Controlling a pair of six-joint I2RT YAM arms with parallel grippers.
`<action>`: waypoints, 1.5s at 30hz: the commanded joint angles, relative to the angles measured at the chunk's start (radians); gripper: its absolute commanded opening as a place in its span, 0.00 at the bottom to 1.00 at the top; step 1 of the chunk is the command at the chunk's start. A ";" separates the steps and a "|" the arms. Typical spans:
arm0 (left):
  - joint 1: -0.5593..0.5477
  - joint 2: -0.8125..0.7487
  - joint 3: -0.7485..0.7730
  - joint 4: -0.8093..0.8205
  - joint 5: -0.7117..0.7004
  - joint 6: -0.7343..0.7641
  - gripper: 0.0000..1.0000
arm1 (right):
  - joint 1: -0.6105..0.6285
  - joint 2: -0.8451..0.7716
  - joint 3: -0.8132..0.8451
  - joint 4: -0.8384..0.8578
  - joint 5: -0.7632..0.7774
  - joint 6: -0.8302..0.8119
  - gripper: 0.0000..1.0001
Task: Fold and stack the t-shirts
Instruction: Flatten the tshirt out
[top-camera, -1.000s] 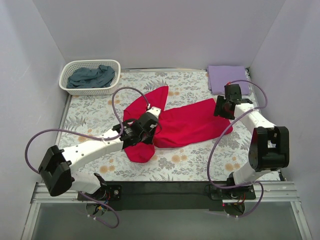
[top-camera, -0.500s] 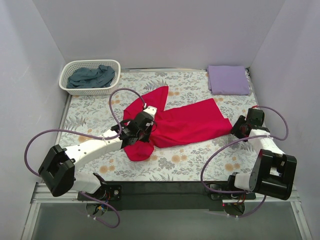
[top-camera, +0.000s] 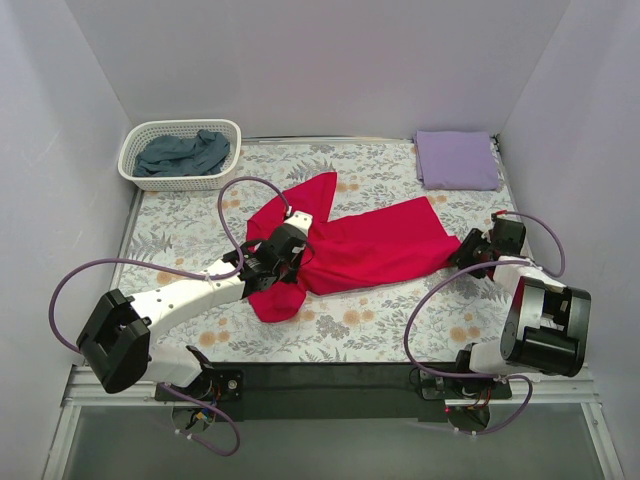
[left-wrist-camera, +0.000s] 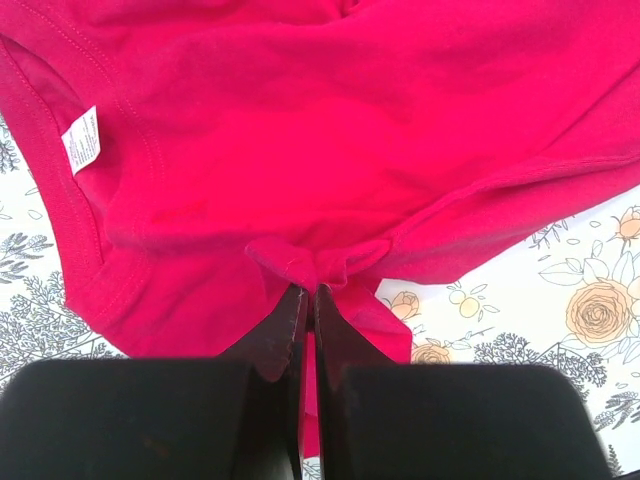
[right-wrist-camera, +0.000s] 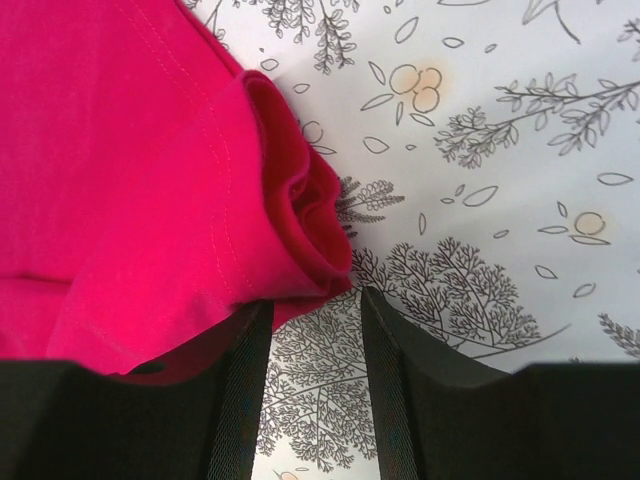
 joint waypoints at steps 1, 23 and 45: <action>0.002 -0.027 -0.006 0.019 -0.041 0.017 0.00 | -0.005 0.037 0.007 0.038 -0.045 -0.014 0.41; -0.013 -0.033 0.074 -0.090 0.134 -0.031 0.00 | -0.005 -0.206 0.226 -0.415 0.128 -0.016 0.01; -0.522 0.060 0.061 -0.311 0.352 -0.373 0.30 | 0.082 -0.670 0.246 -0.739 0.392 -0.054 0.27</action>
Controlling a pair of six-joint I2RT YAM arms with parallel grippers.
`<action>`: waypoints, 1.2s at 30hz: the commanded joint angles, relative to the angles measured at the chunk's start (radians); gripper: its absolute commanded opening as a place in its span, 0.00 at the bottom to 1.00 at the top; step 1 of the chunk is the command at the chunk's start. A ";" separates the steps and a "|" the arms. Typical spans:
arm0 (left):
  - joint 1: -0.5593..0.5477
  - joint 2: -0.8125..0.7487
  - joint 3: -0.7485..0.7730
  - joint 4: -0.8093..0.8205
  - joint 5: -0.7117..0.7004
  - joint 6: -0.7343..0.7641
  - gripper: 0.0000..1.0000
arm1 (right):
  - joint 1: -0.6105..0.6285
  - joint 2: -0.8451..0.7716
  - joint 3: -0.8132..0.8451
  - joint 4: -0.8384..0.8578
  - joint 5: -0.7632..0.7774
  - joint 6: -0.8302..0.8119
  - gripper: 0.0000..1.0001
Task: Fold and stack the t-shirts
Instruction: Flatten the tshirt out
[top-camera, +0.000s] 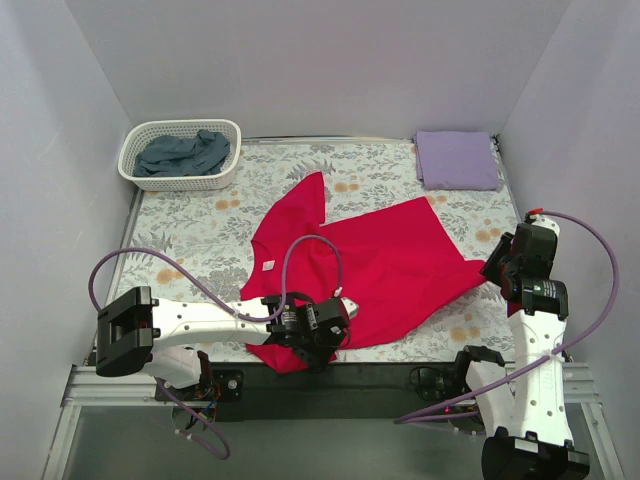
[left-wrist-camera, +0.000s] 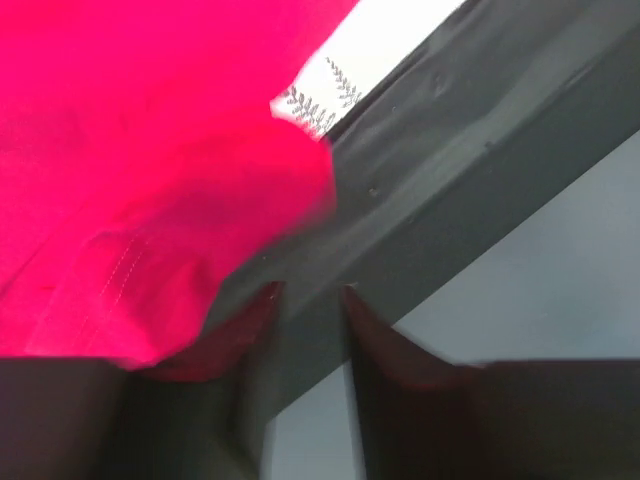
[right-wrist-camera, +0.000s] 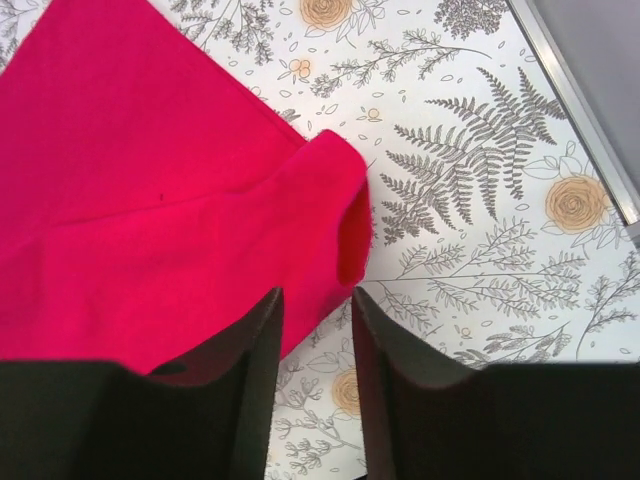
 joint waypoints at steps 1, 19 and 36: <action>-0.012 0.007 0.042 -0.024 0.010 -0.049 0.36 | 0.029 -0.004 0.025 -0.013 0.026 -0.026 0.37; 0.704 -0.026 0.001 0.166 -0.145 0.006 0.49 | 0.273 0.443 0.058 0.293 -0.257 -0.026 0.49; 0.909 0.133 -0.117 0.262 -0.106 -0.037 0.28 | 0.221 1.043 0.166 0.663 -0.242 0.099 0.42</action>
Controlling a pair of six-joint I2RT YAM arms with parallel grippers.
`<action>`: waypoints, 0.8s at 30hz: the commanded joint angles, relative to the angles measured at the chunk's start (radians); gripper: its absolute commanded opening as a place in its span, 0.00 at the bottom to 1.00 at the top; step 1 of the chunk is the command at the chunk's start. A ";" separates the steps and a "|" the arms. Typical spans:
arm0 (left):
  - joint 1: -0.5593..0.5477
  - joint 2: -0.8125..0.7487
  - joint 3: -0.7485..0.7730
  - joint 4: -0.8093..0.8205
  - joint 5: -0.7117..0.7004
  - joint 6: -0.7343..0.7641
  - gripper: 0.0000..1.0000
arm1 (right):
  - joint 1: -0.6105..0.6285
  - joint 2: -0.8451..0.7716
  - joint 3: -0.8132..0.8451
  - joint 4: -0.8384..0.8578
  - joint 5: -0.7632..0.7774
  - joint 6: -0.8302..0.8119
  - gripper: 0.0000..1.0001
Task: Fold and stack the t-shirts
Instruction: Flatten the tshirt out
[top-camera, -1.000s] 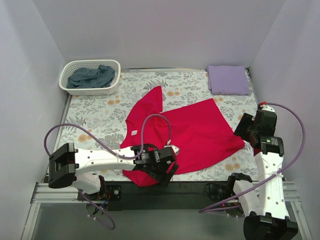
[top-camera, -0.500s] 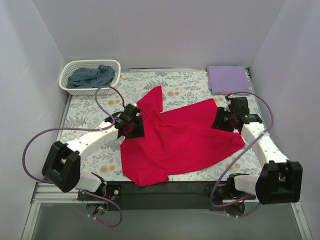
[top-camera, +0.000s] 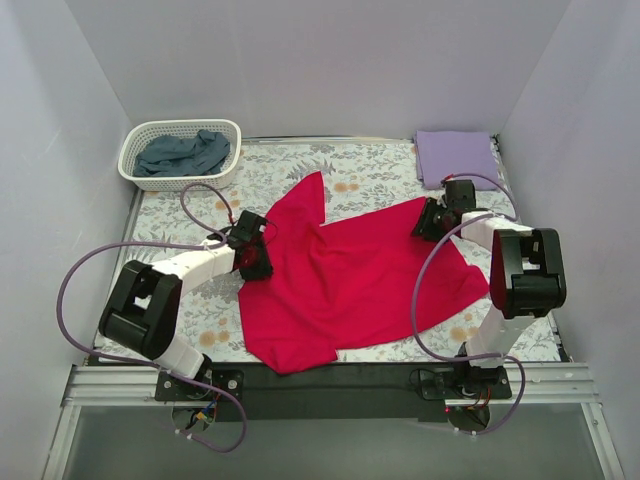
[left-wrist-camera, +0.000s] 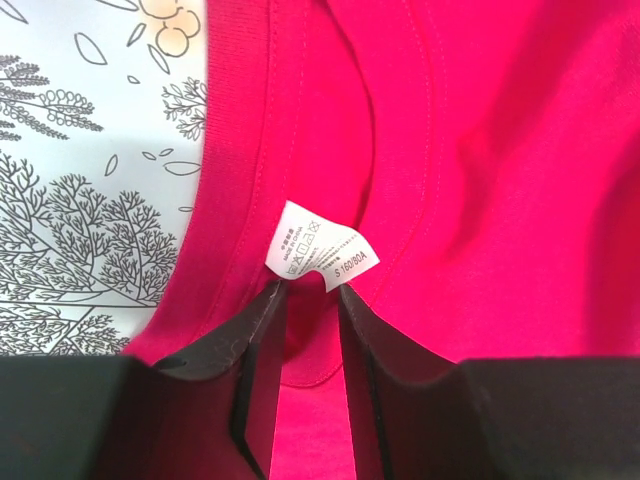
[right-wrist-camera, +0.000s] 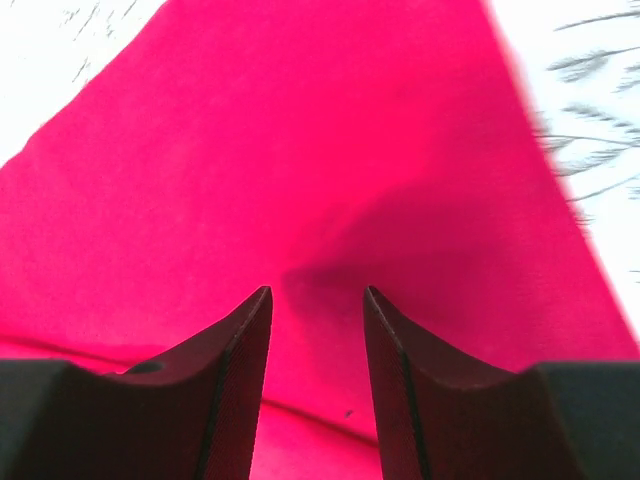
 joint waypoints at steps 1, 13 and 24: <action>0.012 -0.015 -0.046 -0.008 -0.004 -0.018 0.28 | -0.057 0.034 -0.010 0.021 0.068 0.051 0.43; 0.017 -0.059 -0.054 -0.029 0.011 -0.041 0.29 | -0.293 -0.011 -0.067 0.018 0.129 0.060 0.45; 0.015 -0.098 0.186 -0.072 0.027 0.055 0.48 | -0.249 -0.166 -0.030 0.012 0.030 -0.040 0.45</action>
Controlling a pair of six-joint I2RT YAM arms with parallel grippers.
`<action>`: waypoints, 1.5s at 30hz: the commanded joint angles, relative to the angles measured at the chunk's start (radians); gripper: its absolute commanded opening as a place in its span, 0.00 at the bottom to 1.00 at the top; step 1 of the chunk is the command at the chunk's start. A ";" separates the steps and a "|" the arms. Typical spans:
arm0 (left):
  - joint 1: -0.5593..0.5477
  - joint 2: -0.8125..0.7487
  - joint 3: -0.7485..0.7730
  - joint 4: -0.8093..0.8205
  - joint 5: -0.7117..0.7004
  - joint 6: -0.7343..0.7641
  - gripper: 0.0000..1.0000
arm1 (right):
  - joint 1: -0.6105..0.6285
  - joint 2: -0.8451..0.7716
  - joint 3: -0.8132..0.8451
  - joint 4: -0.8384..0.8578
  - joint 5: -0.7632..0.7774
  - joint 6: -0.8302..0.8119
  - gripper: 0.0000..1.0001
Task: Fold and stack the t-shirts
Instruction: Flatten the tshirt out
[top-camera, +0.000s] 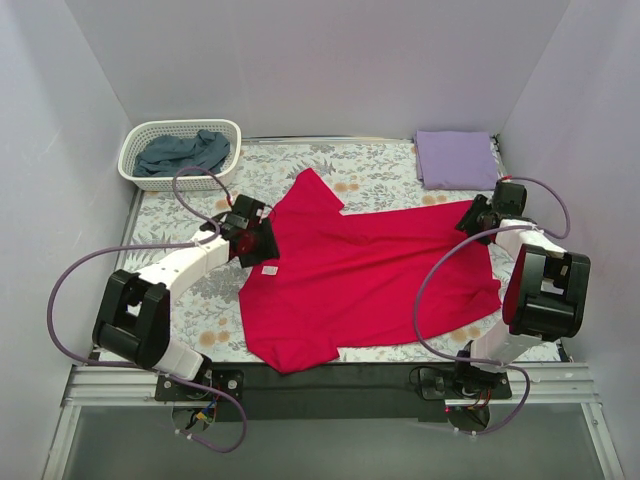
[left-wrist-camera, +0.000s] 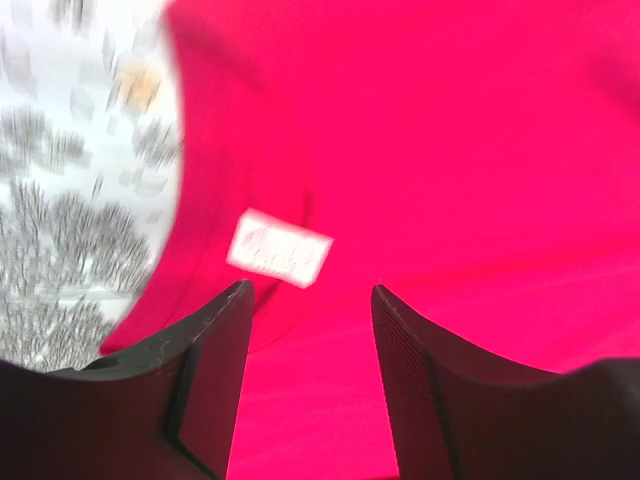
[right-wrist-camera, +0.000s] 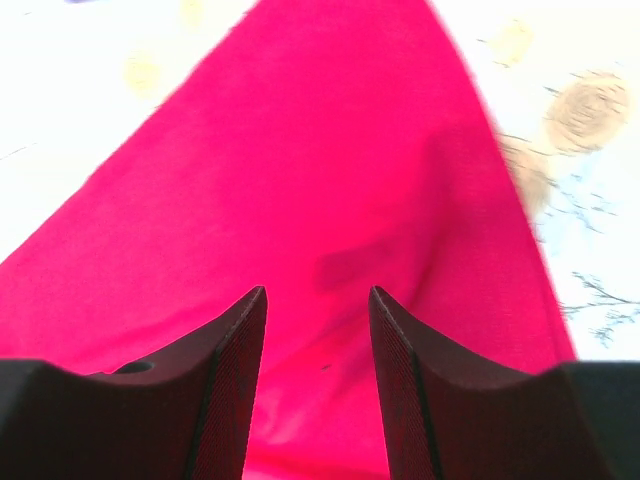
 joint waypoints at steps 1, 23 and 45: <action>0.004 -0.001 0.150 0.032 -0.027 0.080 0.49 | 0.037 -0.052 0.033 -0.002 -0.061 -0.069 0.45; 0.007 0.541 0.529 0.148 -0.216 0.278 0.16 | 0.113 0.115 0.126 0.041 -0.210 -0.096 0.43; 0.030 0.158 -0.027 -0.020 -0.178 -0.038 0.08 | 0.121 0.109 0.099 0.029 -0.213 -0.106 0.45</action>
